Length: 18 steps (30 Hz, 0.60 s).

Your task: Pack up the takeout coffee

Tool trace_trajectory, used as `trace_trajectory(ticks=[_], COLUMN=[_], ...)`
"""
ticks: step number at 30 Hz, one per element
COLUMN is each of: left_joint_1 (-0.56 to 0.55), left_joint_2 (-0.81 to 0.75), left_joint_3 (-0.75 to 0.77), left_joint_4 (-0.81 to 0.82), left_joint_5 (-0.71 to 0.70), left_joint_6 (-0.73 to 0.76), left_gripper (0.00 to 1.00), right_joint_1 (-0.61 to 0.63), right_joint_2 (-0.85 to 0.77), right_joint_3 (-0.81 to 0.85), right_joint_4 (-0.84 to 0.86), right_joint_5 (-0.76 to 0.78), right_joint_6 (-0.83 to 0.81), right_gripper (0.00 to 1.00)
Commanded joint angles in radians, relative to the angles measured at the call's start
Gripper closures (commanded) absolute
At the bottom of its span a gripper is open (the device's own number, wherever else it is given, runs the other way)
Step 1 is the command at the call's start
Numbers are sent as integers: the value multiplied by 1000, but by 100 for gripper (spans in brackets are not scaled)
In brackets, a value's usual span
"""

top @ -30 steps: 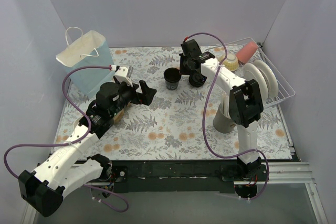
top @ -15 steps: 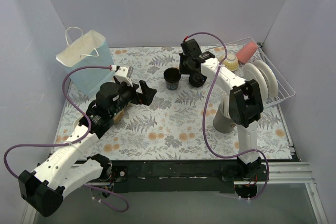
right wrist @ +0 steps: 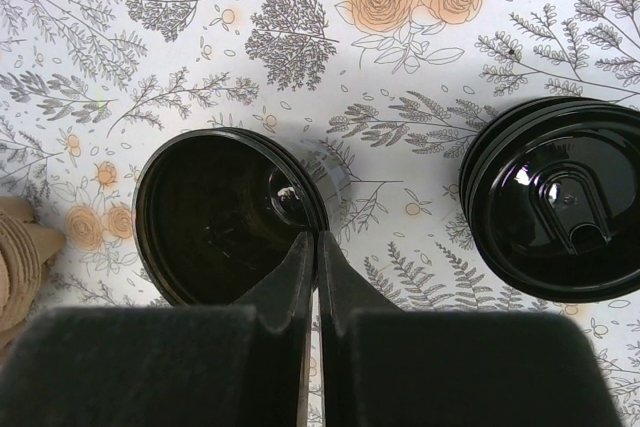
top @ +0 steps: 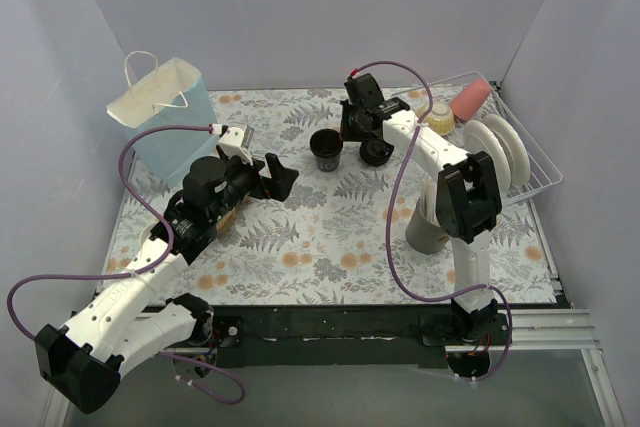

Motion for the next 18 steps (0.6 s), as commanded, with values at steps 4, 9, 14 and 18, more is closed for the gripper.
trace_trajectory(ticks=[4,9,14,18], left_joint_1=[-3,-3,-3,-3], left_joint_2=[-3,-5,-5,-5], left_joint_3=[18,18,18,17], left_joint_4=[7,7,7,7], left_joint_5=[4,4,1,2], left_joint_6=[14,14,14,14], left_gripper=[2,2,2,2], right_joint_1=[-5,-12,-24,-41], right_joint_2=[-75,-83,-115,-132], right_joint_3=[-7,-24,-82,-116], right_joint_4=[86,96,142,173], right_joint_5=[-36,-63,-88,-124], right_joint_6=[51,66,100,120], right_gripper=[96,96,97,98])
